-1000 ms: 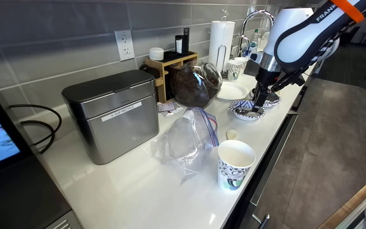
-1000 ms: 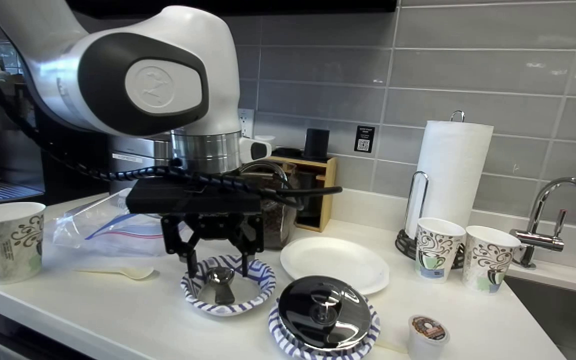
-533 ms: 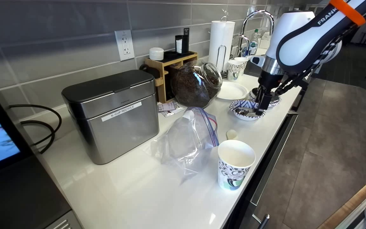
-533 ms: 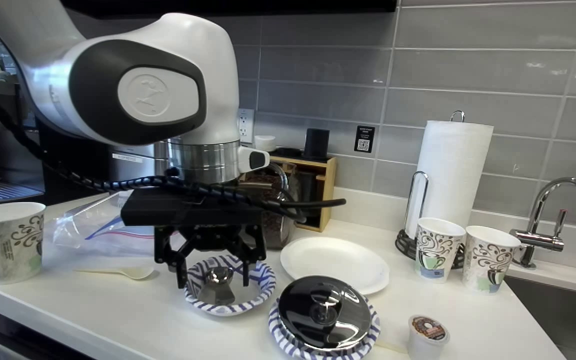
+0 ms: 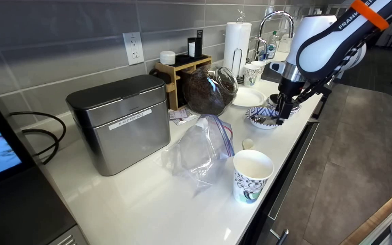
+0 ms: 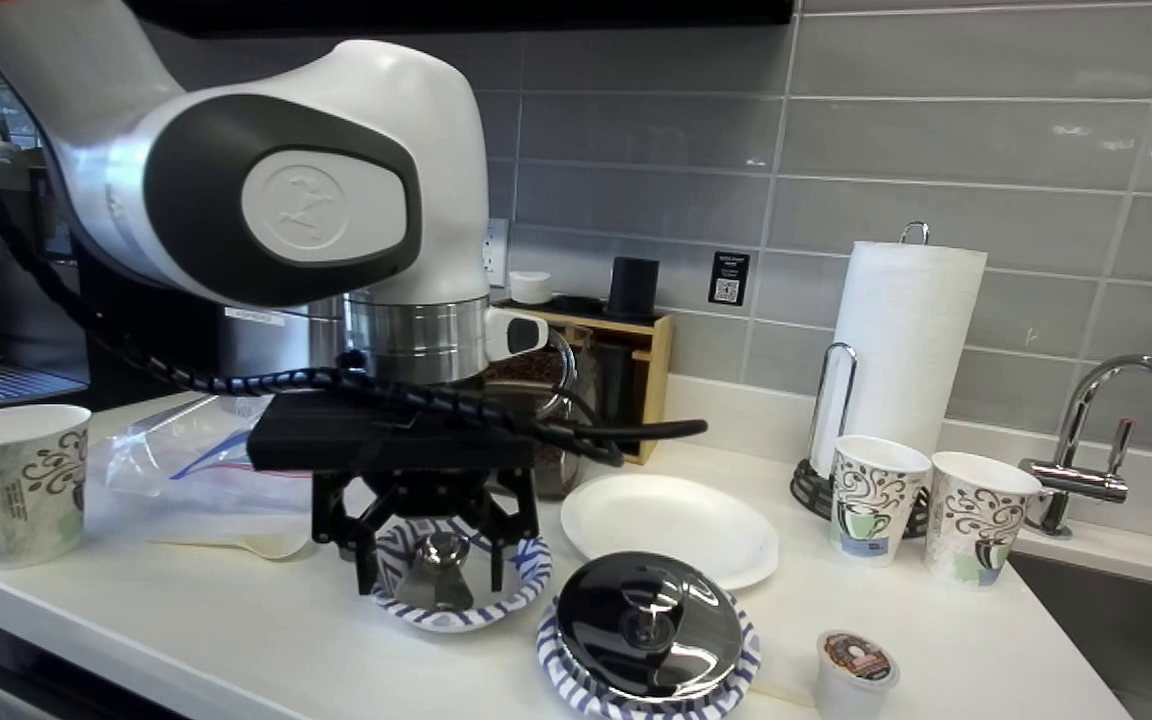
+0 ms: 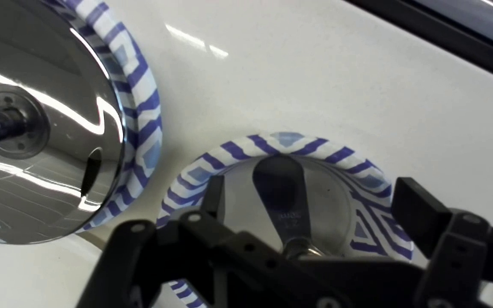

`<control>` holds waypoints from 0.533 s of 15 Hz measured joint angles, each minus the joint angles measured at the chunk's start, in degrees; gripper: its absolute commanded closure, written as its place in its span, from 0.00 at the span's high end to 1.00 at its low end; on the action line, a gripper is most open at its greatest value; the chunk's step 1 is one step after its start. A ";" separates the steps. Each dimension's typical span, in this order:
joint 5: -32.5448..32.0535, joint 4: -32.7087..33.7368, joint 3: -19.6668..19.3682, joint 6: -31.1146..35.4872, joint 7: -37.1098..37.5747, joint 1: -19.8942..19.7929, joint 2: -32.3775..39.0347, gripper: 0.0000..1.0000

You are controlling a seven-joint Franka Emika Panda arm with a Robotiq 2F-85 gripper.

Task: Place the spoon in the coffee container

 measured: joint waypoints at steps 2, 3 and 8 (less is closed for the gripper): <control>0.02 0.02 -0.04 0.09 0.00 -0.23 0.27 1.00; 0.05 0.06 -0.09 0.11 0.00 -0.35 0.36 1.00; 1.32 0.75 -0.26 0.11 -0.13 -0.87 0.57 1.00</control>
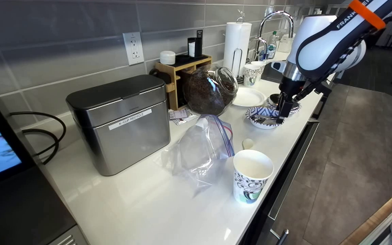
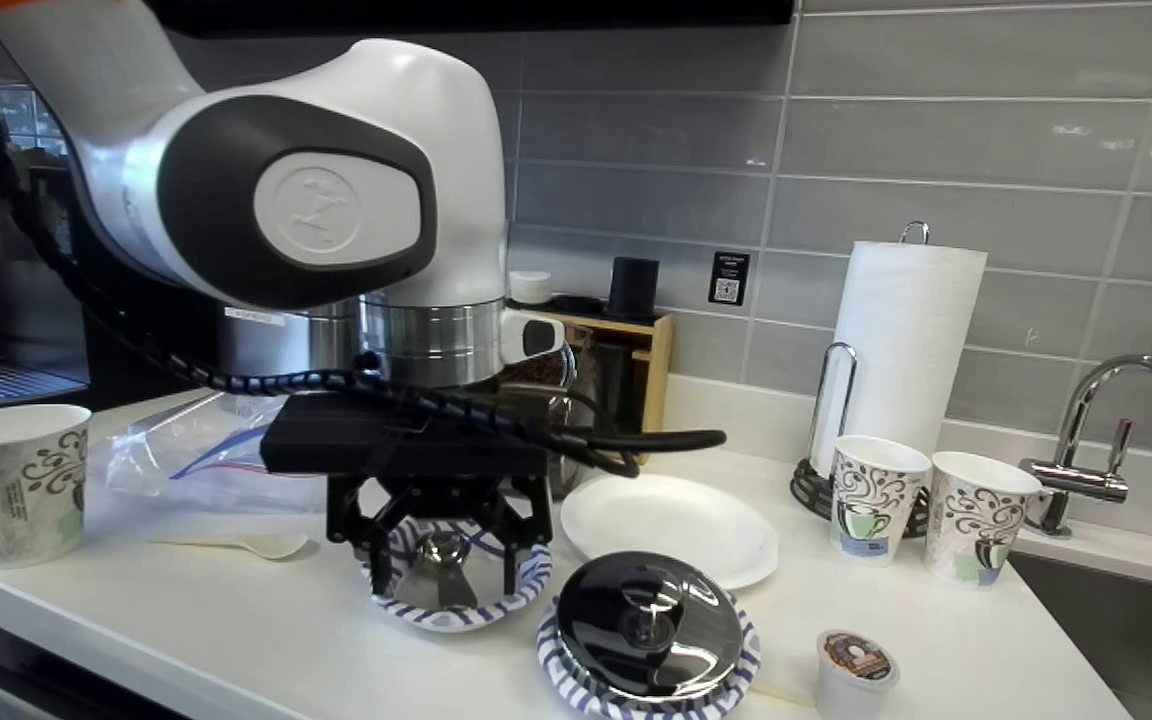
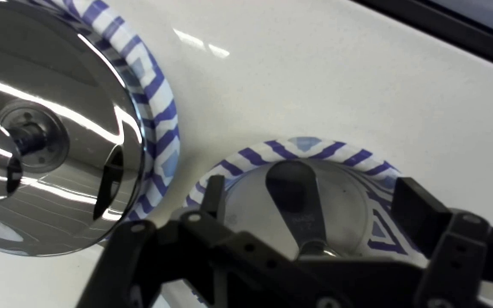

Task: Place the spoon in the coffee container

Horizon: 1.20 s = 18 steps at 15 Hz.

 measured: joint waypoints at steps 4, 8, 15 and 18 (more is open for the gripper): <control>1.81 0.68 0.02 0.00 -0.55 -0.03 0.15 0.96; 2.17 1.39 0.14 0.00 -0.88 -0.02 0.92 0.90; 2.73 1.91 0.71 1.58 -1.13 -0.02 2.52 0.84; 3.42 2.05 1.20 2.80 -1.42 -0.02 3.14 0.84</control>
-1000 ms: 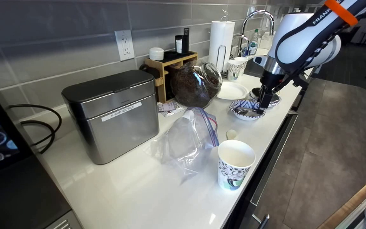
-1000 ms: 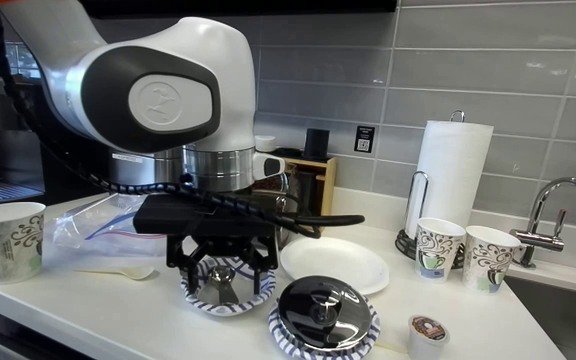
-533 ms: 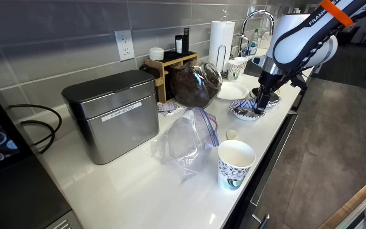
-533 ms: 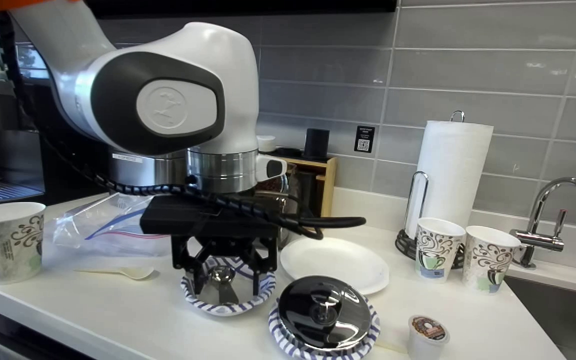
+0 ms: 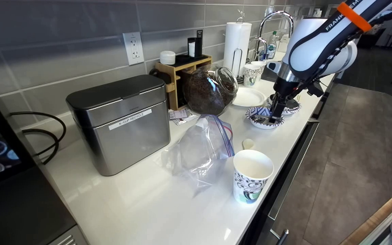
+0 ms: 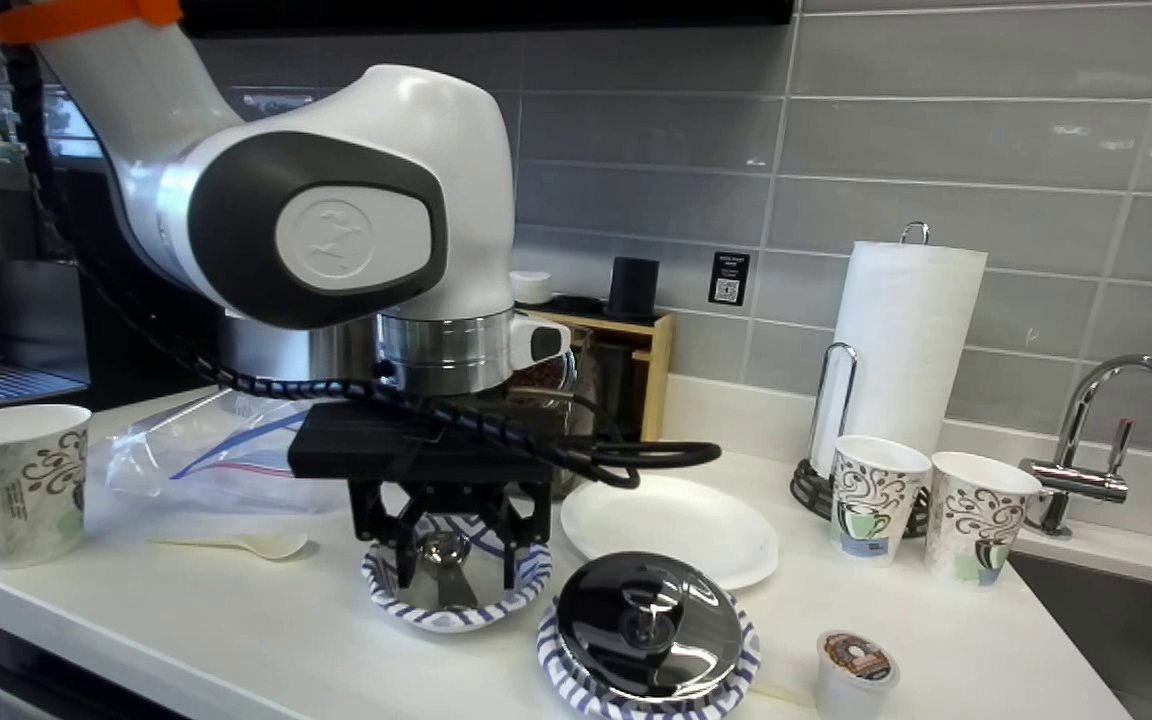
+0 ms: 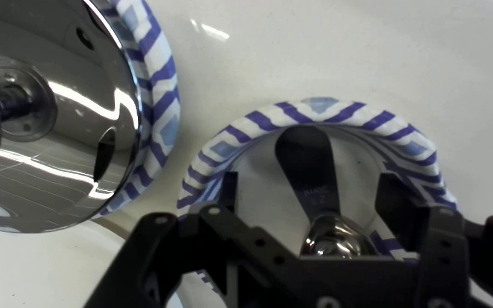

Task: Place the spoon in the coffee container

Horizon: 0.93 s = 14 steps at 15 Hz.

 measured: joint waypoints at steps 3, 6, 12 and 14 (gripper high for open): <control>0.08 0.26 0.36 0.14 -0.36 0.00 0.58 0.88; 0.08 0.37 0.45 0.14 -0.73 0.00 1.01 0.58; 0.36 0.64 0.77 0.14 -1.47 0.00 1.66 0.10; 0.47 0.81 0.90 0.14 -1.47 0.00 1.67 0.00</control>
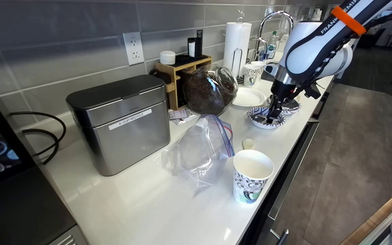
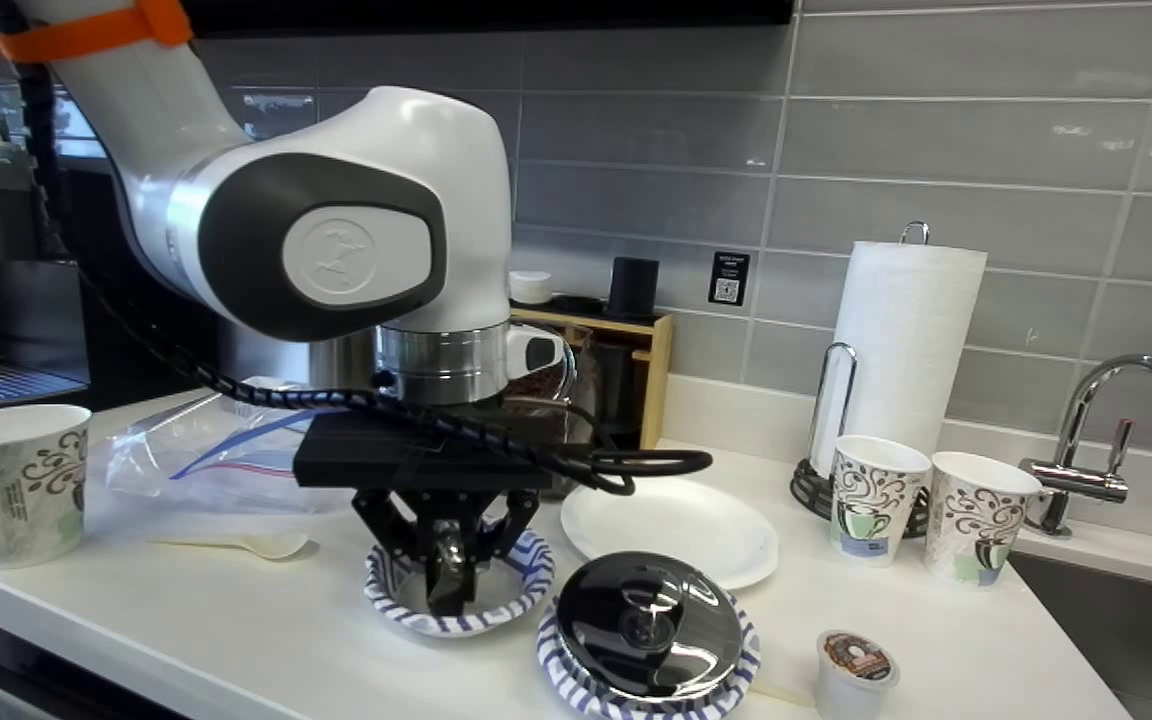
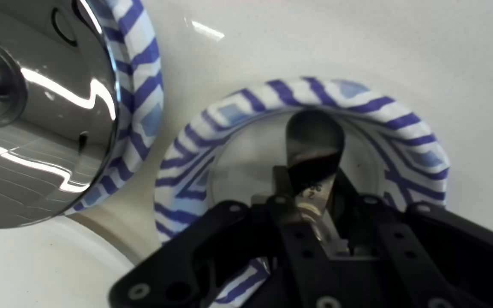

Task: Place the spoon in the coffee container

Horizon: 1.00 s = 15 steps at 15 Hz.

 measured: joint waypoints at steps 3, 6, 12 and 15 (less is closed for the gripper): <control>0.22 0.37 0.09 -0.04 0.75 0.00 -0.48 0.00; 0.20 0.44 0.24 -0.07 2.74 0.01 -1.85 0.01; 0.52 0.38 0.68 -0.22 3.93 0.34 -4.78 0.01; 1.21 0.35 0.69 -2.15 4.06 0.75 -8.09 0.01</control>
